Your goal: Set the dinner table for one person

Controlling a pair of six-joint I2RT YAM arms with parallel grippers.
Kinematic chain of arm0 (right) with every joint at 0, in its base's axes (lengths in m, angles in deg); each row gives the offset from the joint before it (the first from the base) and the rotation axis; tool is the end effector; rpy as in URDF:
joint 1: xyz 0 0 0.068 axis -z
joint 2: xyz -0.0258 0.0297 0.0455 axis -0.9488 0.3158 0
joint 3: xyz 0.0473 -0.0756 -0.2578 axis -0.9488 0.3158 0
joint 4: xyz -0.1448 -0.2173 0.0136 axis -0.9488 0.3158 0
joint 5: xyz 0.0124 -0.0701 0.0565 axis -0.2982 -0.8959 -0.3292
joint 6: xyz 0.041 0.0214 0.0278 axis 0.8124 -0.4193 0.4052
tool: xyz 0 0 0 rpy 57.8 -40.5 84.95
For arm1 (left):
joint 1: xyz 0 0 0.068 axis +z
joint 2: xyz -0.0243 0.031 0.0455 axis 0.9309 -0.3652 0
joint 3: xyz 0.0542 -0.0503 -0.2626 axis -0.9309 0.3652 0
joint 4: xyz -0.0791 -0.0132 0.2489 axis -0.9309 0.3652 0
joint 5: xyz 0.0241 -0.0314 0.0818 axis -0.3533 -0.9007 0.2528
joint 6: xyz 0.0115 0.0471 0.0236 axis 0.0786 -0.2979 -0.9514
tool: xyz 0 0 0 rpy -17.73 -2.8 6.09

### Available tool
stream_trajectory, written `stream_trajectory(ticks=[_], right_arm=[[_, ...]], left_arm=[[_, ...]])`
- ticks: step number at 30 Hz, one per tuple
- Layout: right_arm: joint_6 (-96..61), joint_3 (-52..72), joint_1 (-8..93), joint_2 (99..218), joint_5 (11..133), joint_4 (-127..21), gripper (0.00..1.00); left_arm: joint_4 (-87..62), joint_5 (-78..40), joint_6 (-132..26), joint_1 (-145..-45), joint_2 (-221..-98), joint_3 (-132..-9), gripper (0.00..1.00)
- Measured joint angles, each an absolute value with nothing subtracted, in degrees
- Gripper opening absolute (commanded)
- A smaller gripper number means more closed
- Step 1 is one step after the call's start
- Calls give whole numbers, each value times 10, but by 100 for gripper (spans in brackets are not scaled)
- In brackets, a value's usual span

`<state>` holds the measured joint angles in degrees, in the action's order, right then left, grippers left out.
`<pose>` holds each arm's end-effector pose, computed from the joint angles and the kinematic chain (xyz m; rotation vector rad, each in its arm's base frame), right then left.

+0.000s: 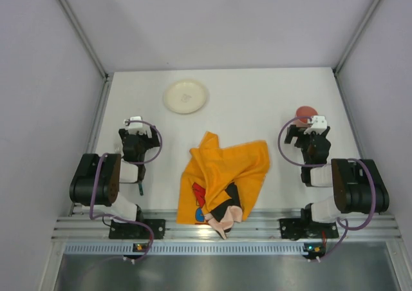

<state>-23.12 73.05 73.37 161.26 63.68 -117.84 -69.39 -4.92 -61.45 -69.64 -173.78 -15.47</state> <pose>0.2354 -0.0079 0.1495 0.0537 1.6966 -0.0231 0.2550 -0.0012 0.1357 -0.0969 1.8040 0.0394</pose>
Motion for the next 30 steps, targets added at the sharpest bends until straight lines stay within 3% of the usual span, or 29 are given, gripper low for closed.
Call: stream_trajectory(ticks=[18,21,24,30], right_arm=[[-243,729,708,1610,604,-1174,100],[-258,699,683,1572,590,-1091,100],[-271,613,664,1515,581,-955,100],[-254,461,580,1398,593,-798,100]], left_arm=[[-683,-53,-616,-696,-1730,-157,99],[-535,-33,-596,-697,-1680,-208,99],[-354,-25,-556,-697,-1643,-340,98],[-226,-76,-452,-700,-1470,-424,98]])
